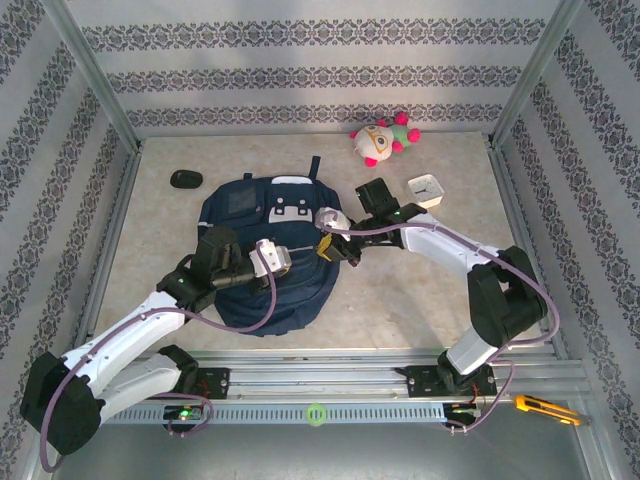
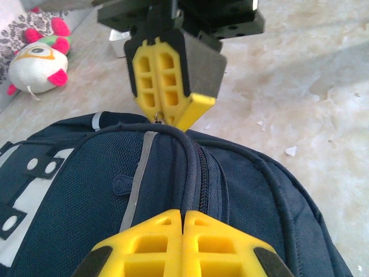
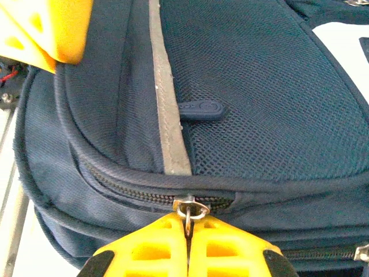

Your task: Pack books, pencil case, and school supplies into a backpack

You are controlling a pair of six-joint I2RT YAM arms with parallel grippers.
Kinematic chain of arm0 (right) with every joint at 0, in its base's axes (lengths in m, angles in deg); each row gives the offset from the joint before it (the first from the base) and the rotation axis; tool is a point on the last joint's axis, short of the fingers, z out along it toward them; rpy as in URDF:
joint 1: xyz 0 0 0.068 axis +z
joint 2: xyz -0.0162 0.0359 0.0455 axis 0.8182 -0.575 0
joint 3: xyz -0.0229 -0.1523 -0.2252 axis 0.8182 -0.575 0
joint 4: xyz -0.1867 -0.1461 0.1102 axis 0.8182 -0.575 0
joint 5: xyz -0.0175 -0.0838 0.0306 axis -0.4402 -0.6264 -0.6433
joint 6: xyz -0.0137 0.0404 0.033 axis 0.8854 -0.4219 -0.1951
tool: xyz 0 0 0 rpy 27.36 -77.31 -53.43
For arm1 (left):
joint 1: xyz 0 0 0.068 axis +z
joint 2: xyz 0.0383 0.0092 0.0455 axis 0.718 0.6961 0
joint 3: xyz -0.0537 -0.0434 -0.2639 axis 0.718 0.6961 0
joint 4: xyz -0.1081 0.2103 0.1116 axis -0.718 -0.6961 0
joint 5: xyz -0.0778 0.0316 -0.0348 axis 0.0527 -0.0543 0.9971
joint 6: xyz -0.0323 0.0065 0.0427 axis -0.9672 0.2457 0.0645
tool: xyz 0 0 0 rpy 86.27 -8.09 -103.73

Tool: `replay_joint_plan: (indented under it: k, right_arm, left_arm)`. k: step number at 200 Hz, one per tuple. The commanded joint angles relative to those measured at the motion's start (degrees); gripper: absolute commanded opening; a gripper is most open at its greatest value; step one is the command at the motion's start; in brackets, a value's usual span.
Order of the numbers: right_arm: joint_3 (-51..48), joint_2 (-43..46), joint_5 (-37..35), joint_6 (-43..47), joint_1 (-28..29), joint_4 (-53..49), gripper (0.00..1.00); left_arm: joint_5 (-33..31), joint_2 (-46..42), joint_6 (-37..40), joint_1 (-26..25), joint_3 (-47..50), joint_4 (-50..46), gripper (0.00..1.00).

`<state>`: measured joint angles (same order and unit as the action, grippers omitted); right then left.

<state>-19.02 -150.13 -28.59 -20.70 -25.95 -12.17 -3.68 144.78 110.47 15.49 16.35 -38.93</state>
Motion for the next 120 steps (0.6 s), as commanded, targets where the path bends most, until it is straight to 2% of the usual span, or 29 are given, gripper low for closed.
replay_joint_plan:
  k: [1,49,90,120]
  right_arm:
    - [-1.4,4.4,7.0,-9.3,0.3,-0.7,0.0]
    - [-2.0,7.2,9.1,-24.6,2.8,-0.7,0.0]
    - [-2.9,7.8,5.5,-44.7,5.6,3.8,0.0]
    - [-7.1,7.9,4.3,-57.9,8.6,13.5,0.0]
  left_arm:
    - [-5.9,1.5,-3.6,-1.0,-2.6,5.6,0.0]
    - [-13.8,6.1,-5.9,-4.8,-4.1,11.4,0.0]
    - [-13.3,10.1,-8.7,-7.3,-4.7,17.7,0.0]
    - [-12.6,12.0,-10.3,-8.0,-4.4,20.8,0.0]
